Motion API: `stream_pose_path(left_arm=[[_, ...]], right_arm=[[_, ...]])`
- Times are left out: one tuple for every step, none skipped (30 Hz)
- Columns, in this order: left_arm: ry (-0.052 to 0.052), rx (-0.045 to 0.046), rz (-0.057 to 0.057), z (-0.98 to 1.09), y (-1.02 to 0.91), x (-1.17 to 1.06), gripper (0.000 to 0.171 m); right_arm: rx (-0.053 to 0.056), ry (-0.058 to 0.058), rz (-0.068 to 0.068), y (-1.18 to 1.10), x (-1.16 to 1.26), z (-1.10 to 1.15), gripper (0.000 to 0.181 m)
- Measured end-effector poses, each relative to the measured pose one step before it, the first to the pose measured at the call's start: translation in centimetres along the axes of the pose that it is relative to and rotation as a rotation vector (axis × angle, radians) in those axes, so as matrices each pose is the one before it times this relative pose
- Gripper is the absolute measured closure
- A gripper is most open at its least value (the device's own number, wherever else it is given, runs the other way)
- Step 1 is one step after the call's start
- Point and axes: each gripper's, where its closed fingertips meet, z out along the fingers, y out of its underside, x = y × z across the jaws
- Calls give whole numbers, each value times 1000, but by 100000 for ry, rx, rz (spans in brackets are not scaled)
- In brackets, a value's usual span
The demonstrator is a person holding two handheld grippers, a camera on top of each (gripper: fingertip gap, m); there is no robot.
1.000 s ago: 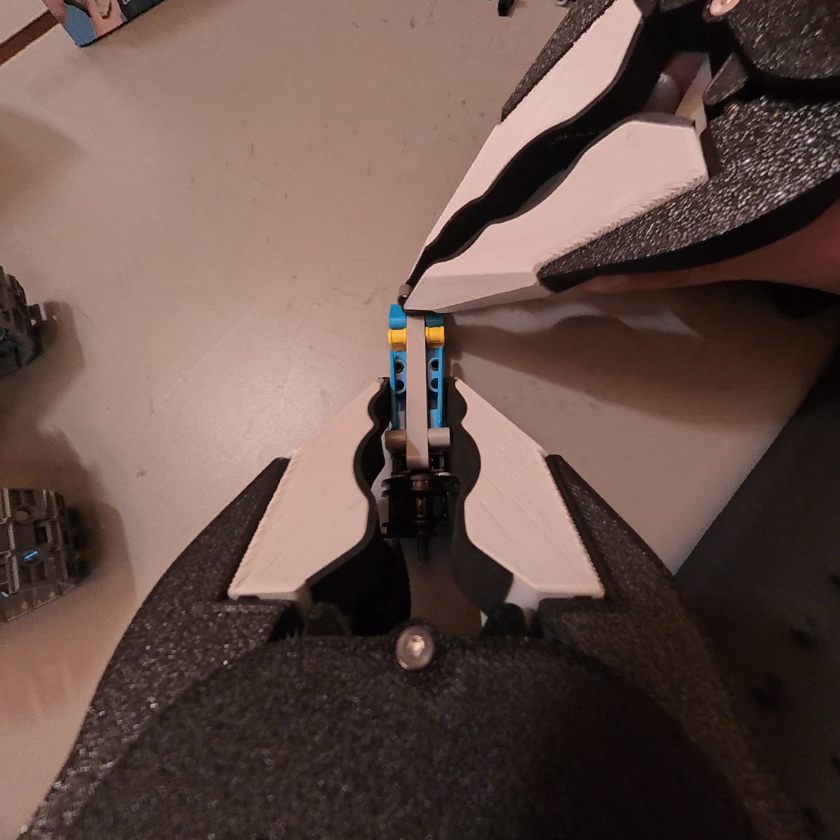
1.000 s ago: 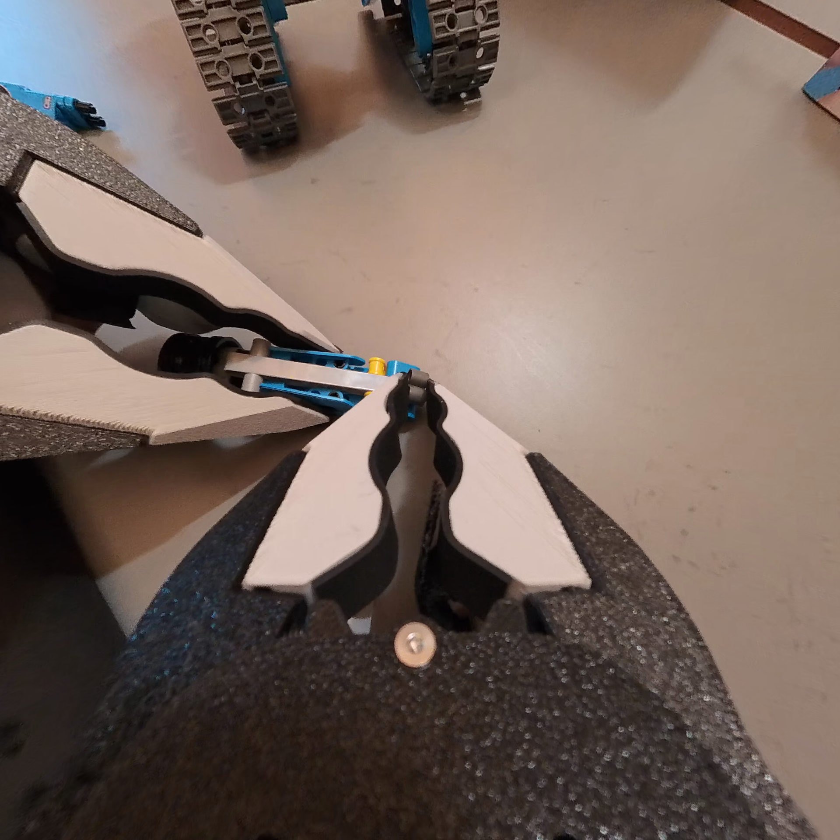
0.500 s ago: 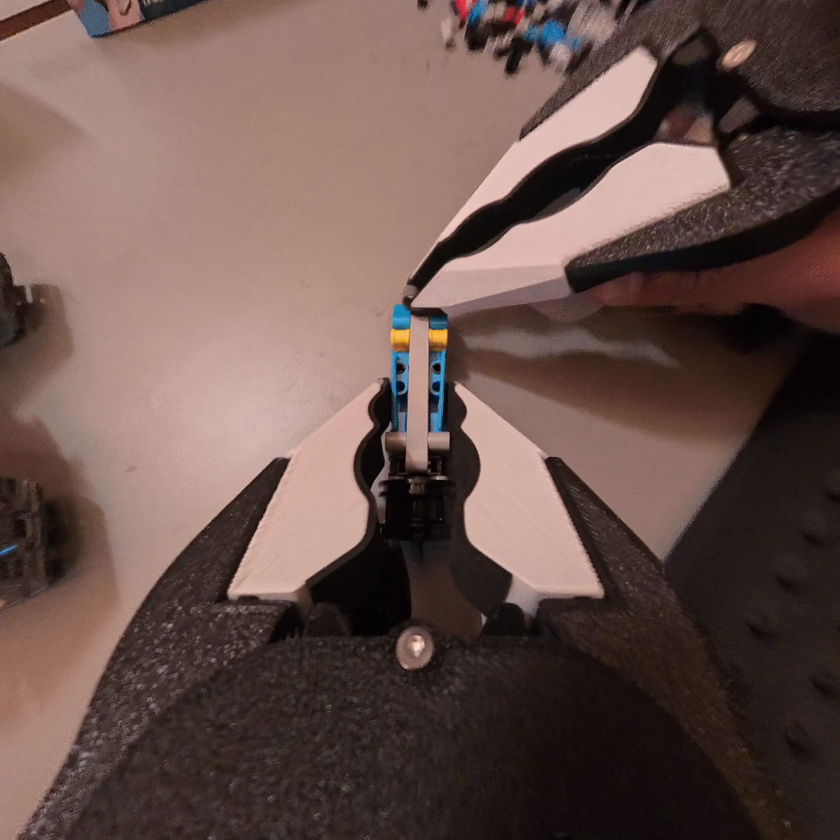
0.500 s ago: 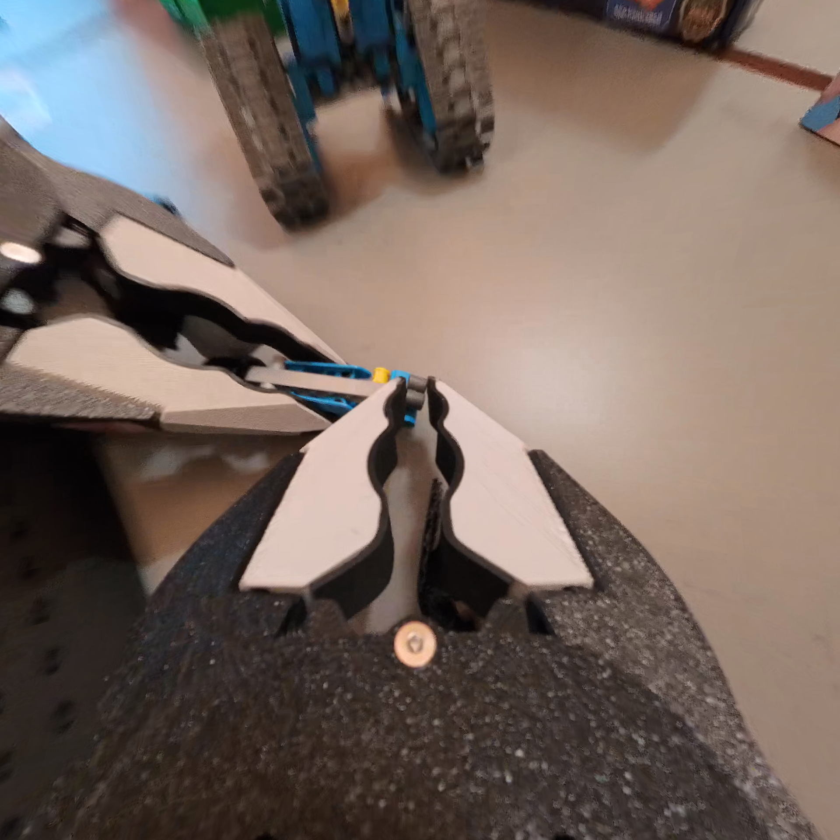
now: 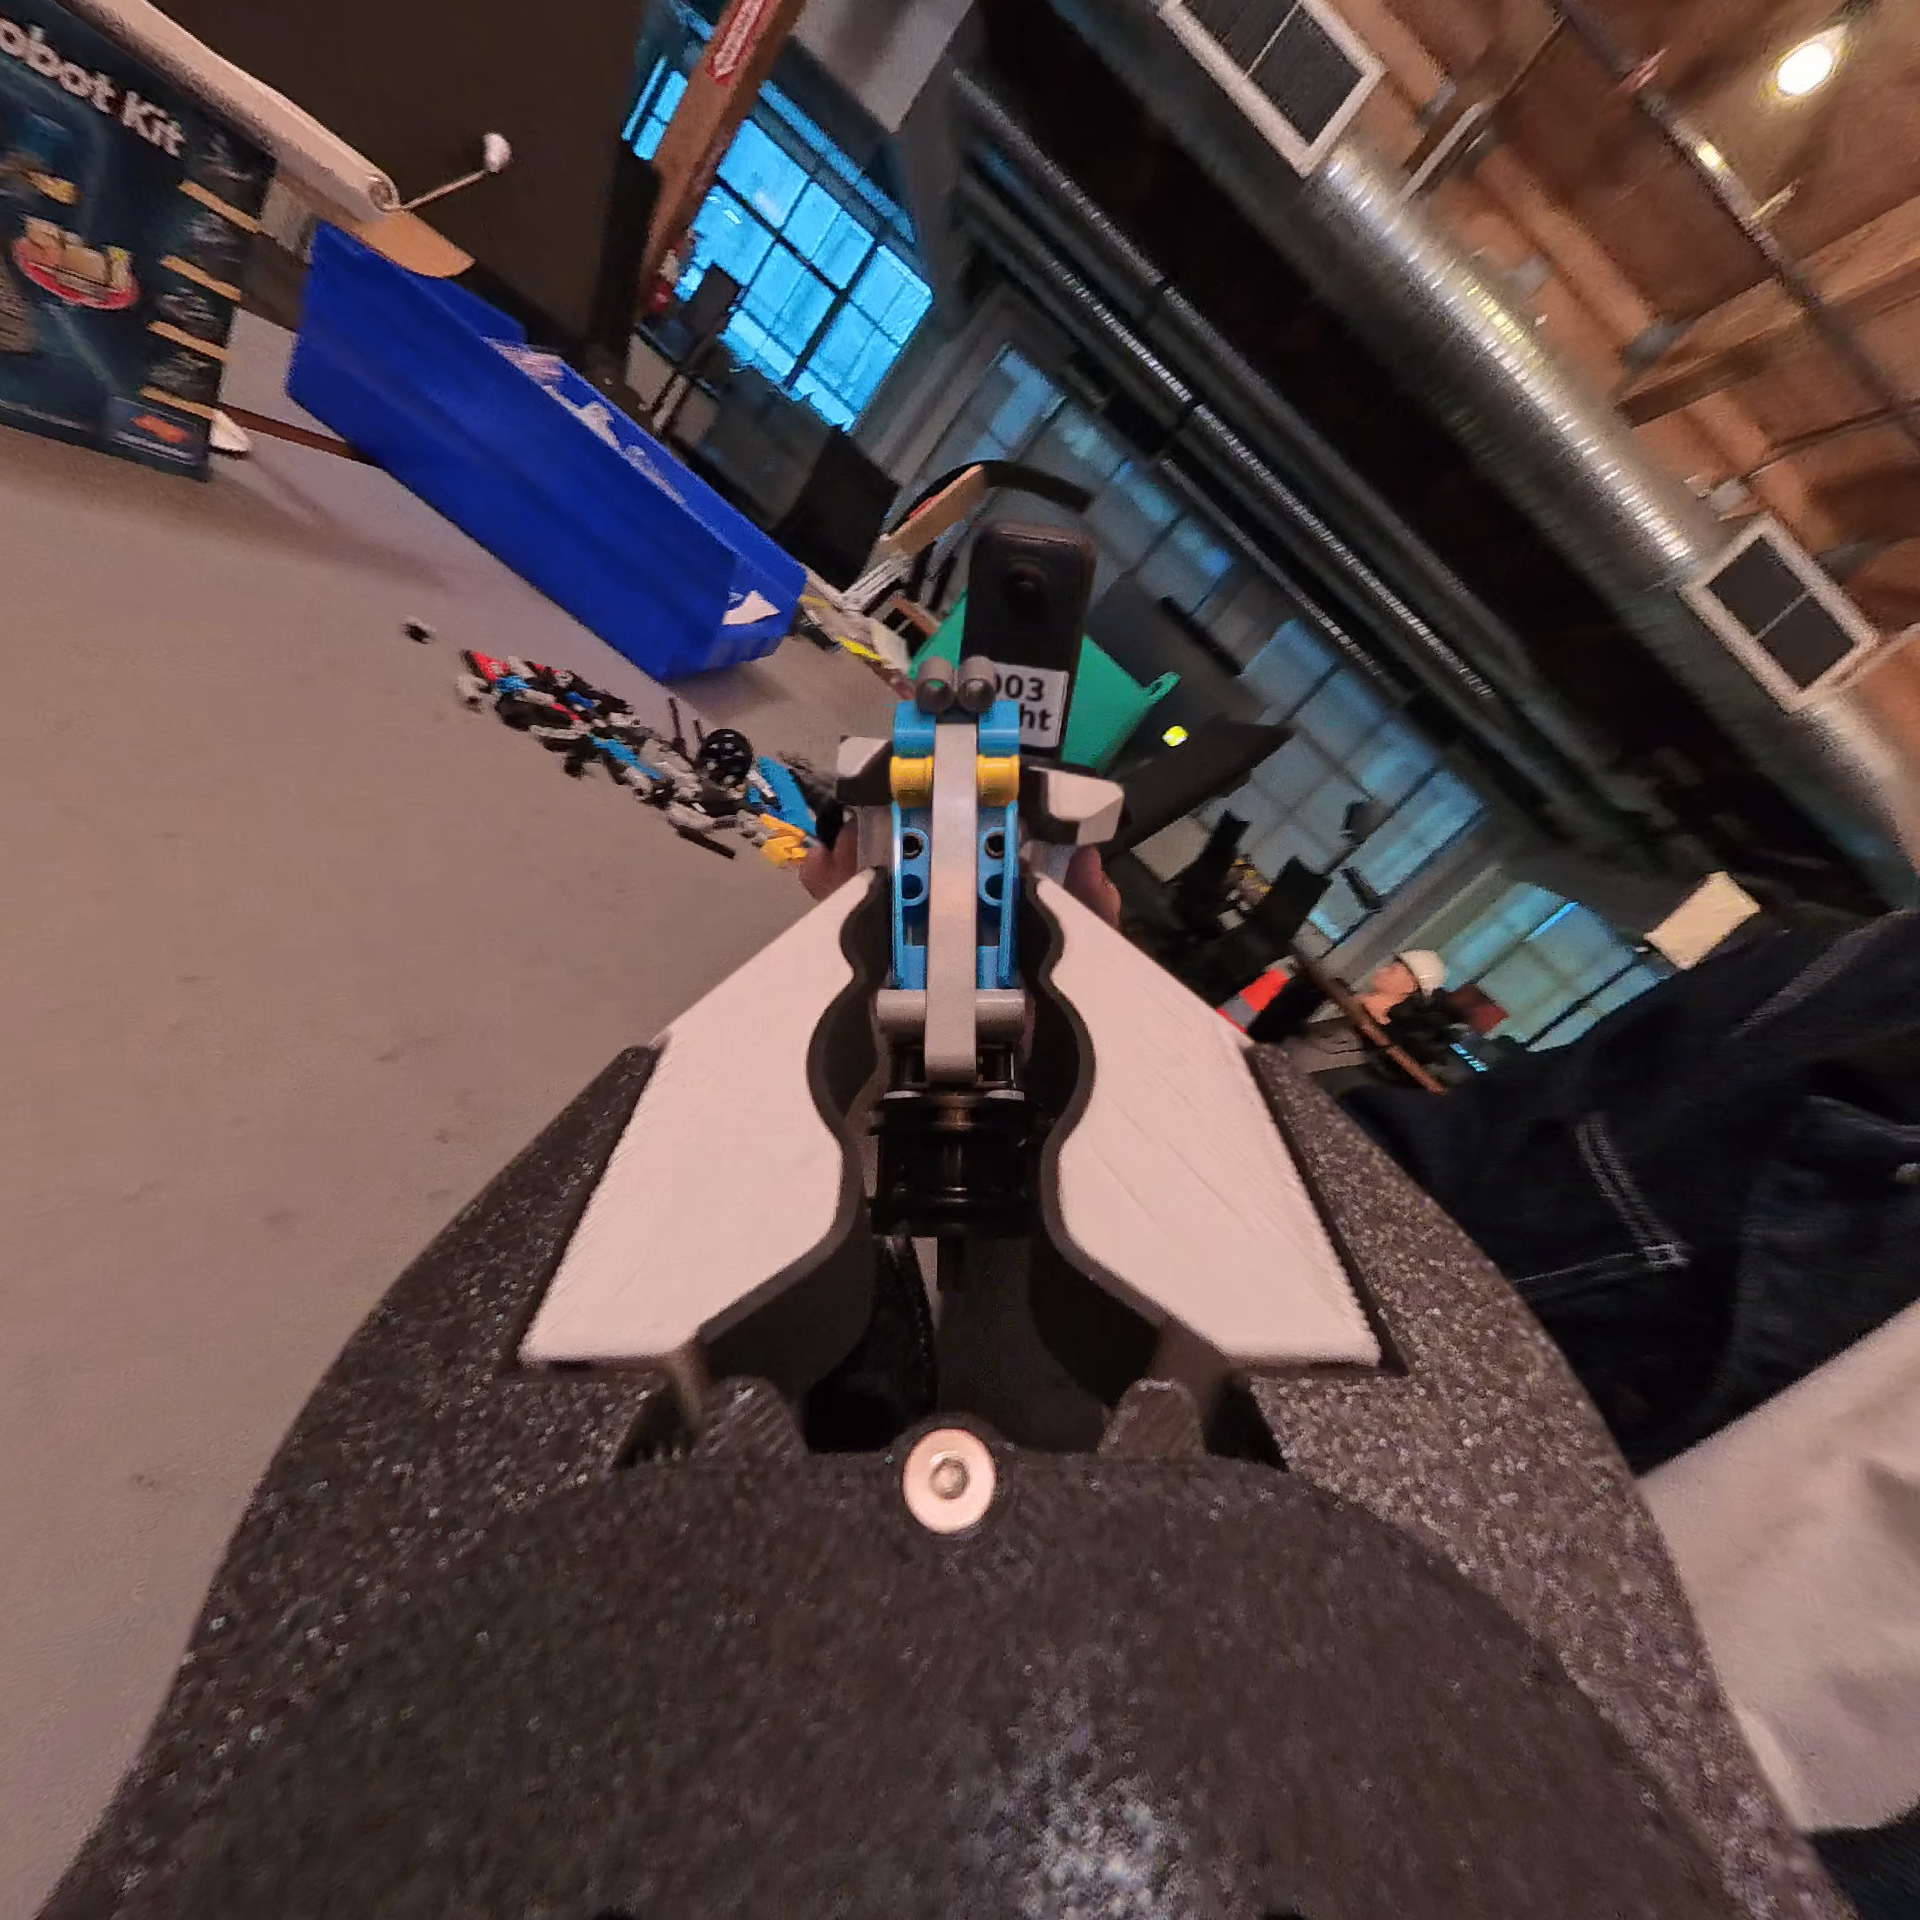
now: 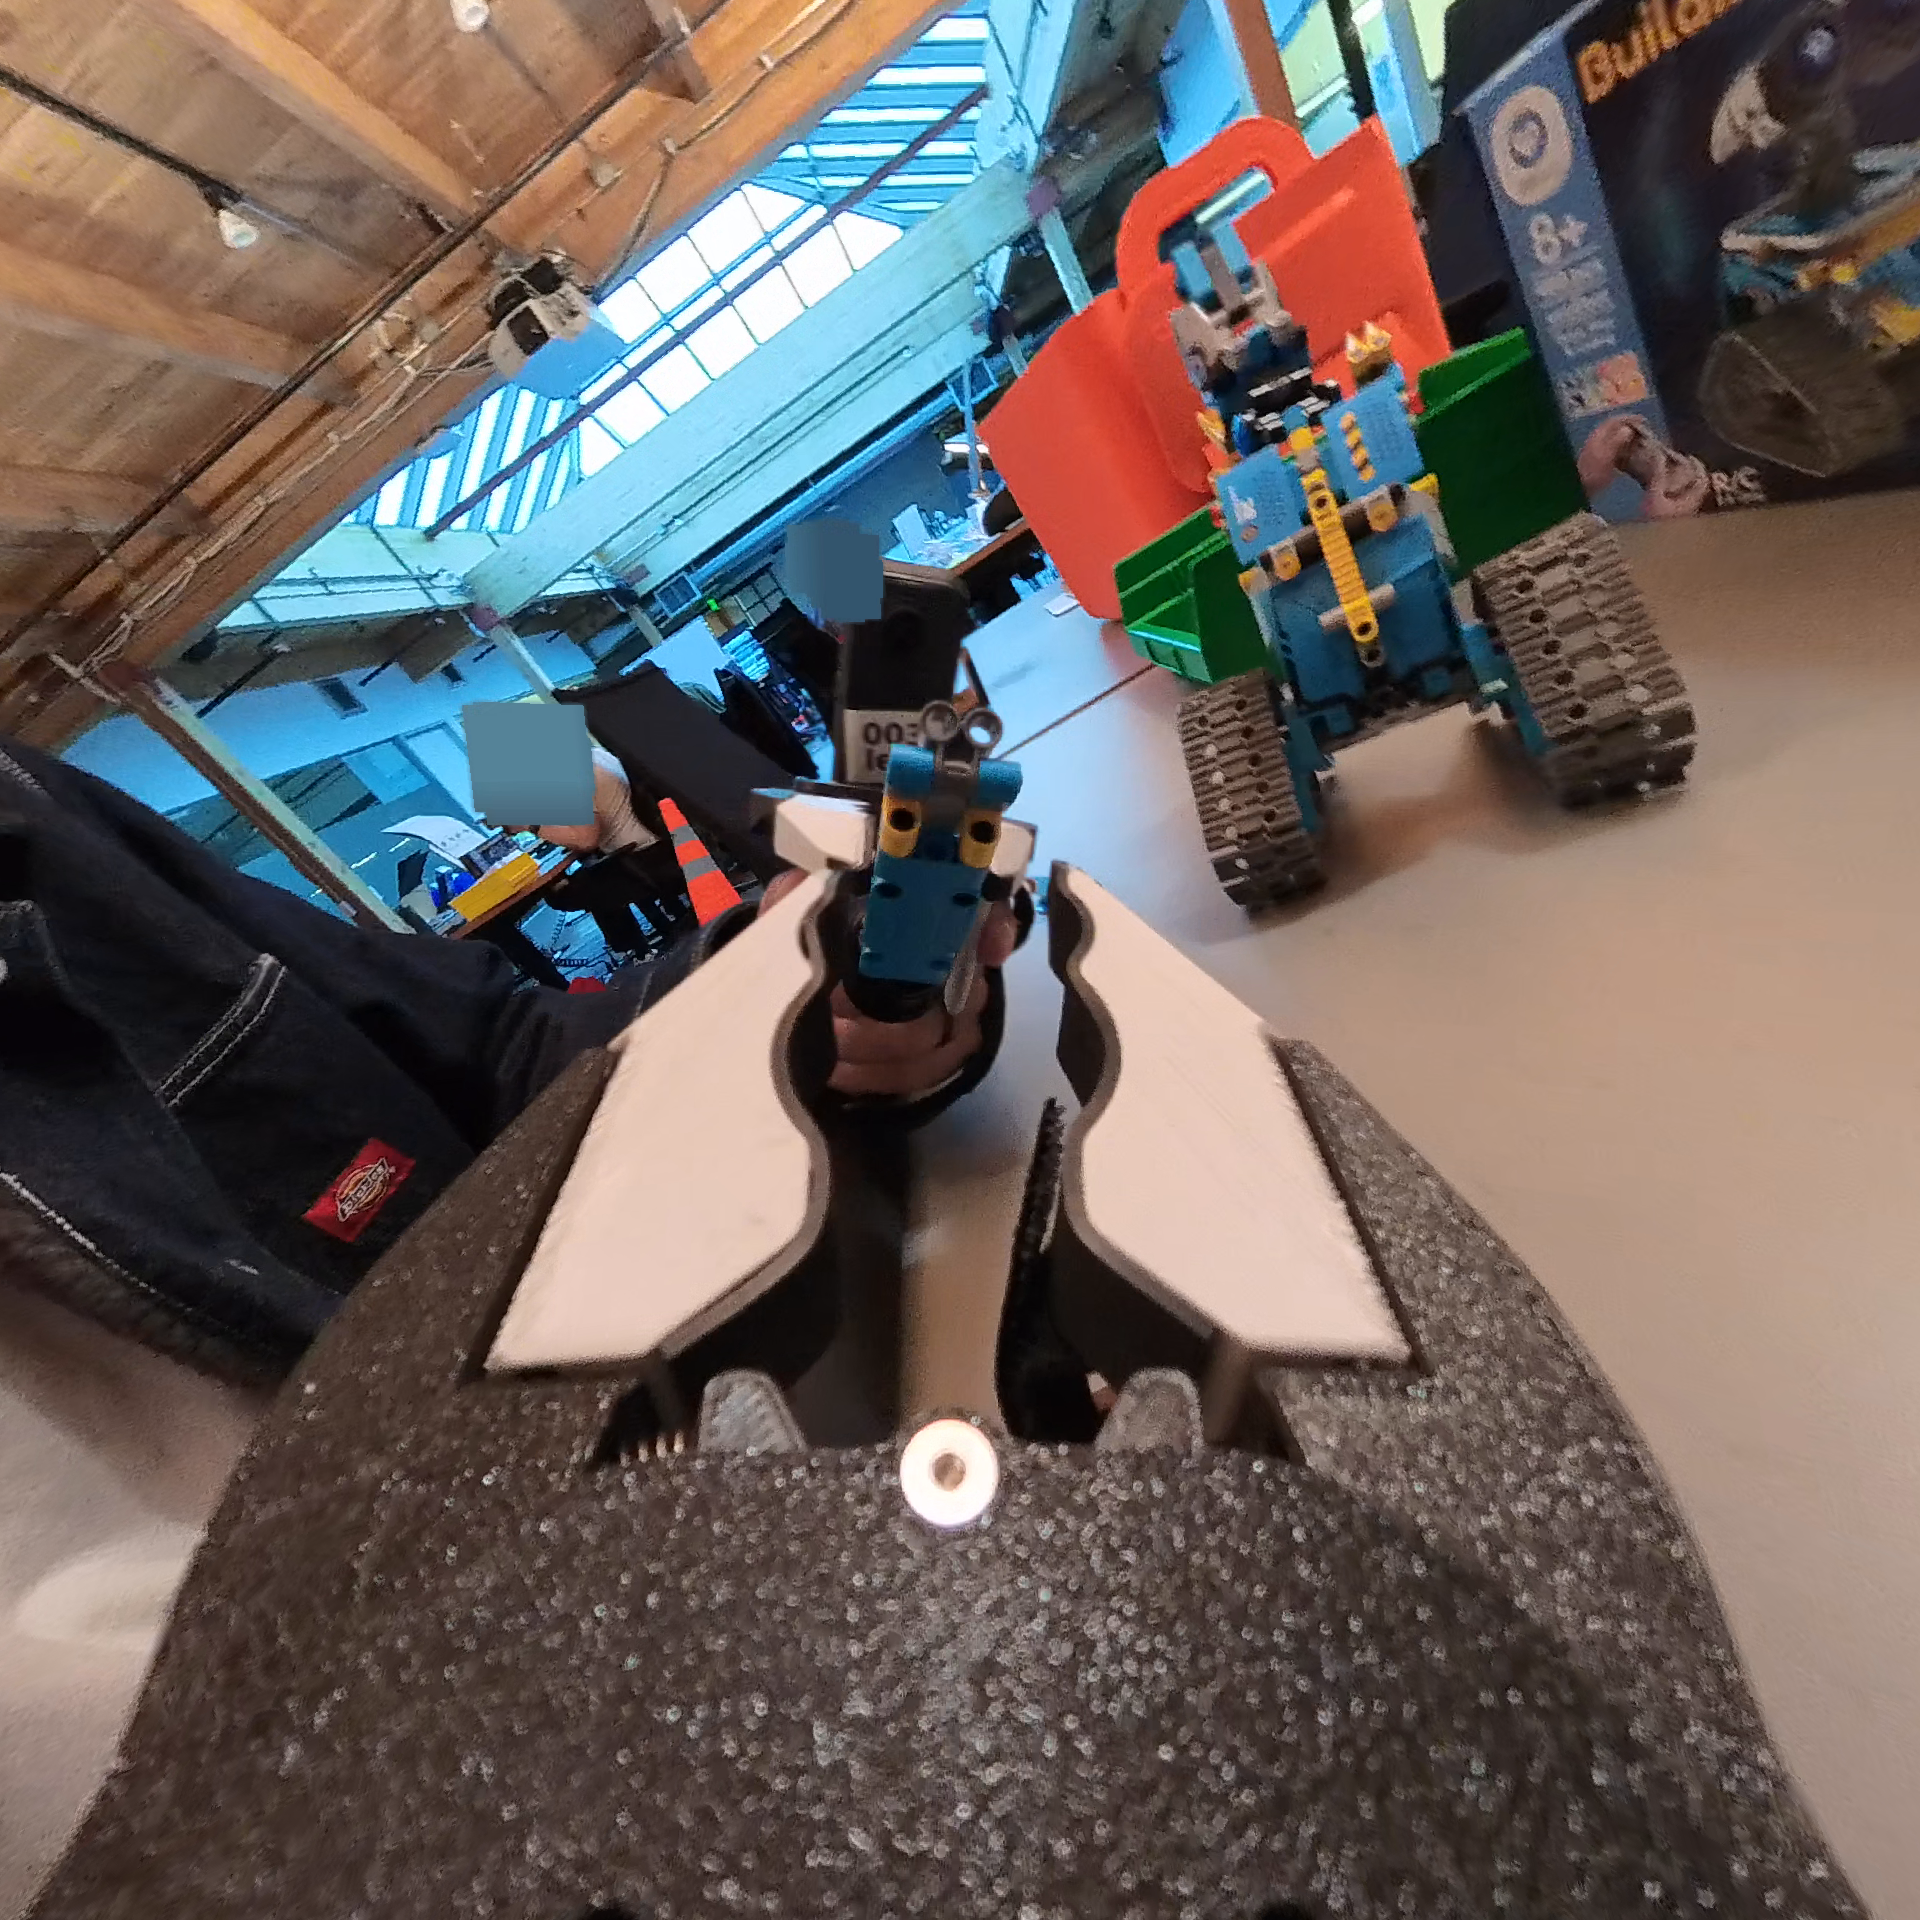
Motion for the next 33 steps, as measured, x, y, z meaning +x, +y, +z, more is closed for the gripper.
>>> stream_pose_path(left_arm=[[4351, 213, -2409, -9, -18, 538, 148], [6244, 271, -4099, 23, -19, 753, 149], [5736, 856, -4648, 10, -87, 627, 148], [3809, 729, -3715, -23, -80, 341, 148], [1942, 134, -2474, -33, -22, 107, 148], [877, 332, -1327, -52, -51, 19, 148], [500, 417, -709, -36, -68, 14, 148], [194, 132, -225, -12, -30, 14, 148], [-334, 10, 196, 4, 3, -44, 148], [1, -144, 226, 24, 23, 0, 148], [694, -83, 22, 35, 13, 135, 148], [271, 142, 230, 18, -19, 75, 148], [-627, 3, 628, 12, 5, -62, 148], [-942, -436, 675, 24, 77, -105, 149], [-717, -708, 529, 48, 124, -87, 148], [-231, -803, 408, 83, 154, -12, 148], [164, -868, 464, 95, 159, 73, 149], [82, -711, 672, 86, 129, 78, 148], [-202, -535, 808, 66, 103, 42, 148], [-236, -495, 636, 54, 82, 14, 148], [-209, -304, 252, 28, 66, -15, 148], [-162, -87, -66, 7, 14, -22, 148], [300, 60, -280, -20, -11, 25, 148], [1195, 255, -735, -17, -40, 142, 148], [2827, 568, -1923, -36, -74, 337, 148], [5169, 925, -3990, -45, -113, 571, 148], [7619, 903, -6571, -48, -75, 775, 148], [9319, 606, -8901, -40, -25, 862, 148], [8476, 312, -9094, 3, 9, 729, 148], [4443, -467, -5745, 103, 150, 271, 149], [174, -1698, -1017, 193, 353, -101, 149], [-1113, -2759, 1596, 264, 509, -79, 149], [55, -2684, 1289, 271, 493, 133, 149]], right_arm=[[685, -1325, -1117, -89, -372, 53, 144], [388, -1232, -371, -91, -283, 30, 144], [387, -1055, -307, -114, -228, 5, 144], [981, -748, -800, -218, -218, -35, 144], [1280, -506, -1411, -294, -227, -72, 144], [1430, -252, -1741, -313, -214, -88, 145], [1480, 40, -1776, -309, -147, -106, 146], [1284, 530, -1697, -269, -28, -103, 148], [1419, 677, -1733, -297, -25, -104, 148], [1544, 462, -1548, -306, -60, -121, 149], [1098, 761, -895, -210, 51, -103, 150], [402, 1016, 63, -54, 167, -51, 150], [-341, 71, 836, 84, 94, 17, 150], [-520, -984, 1186, 104, -89, 70, 150], [-411, -962, 682, 77, -137, 97, 149], [-496, -217, -326, 111, -79, 99, 149], [-581, 21, -807, 103, -58, 63, 149], [-330, -395, -413, 53, -123, 66, 149], [-90, -847, 287, 23, -138, 42, 149], [-115, -1139, 841, 37, -143, 38, 149], [-45, -1288, 865, 18, -174, 36, 149], [-23, -1132, 566, 13, -178, 33, 149], [-409, -871, 115, 71, -158, 68, 149], [-889, -459, -327, 163, -116, 97, 149], [-1307, -236, -867, 231, -108, 142, 149], [-1070, -578, -1690, 160, -243, 166, 150], [-191, -1161, -2853, -2, -460, 167, 153], [446, -611, -3491, -73, -406, 147, 157], [753, 661, -3429, -92, -174, 127, 158], [848, 330, -2947, -96, -172, 116, 158], [501, -1610, -1796, -62, -441, 114, 158], [87, -1819, -814, -63, -435, 110, 157], [871, -1137, -814, -190, -312, 44, 155]])
